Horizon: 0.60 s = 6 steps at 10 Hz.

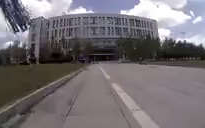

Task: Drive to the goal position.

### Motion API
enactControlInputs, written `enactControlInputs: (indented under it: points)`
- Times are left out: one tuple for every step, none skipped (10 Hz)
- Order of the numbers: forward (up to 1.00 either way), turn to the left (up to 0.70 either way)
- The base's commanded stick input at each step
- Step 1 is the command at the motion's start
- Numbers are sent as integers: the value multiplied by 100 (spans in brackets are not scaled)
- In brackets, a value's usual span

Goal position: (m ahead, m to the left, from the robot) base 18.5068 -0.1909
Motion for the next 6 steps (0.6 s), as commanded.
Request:
enactControlInputs:
  points:
    - [70, 0]
    - [70, 0]
    - [70, 0]
    - [70, 0]
    - [70, 0]
    - [70, 0]
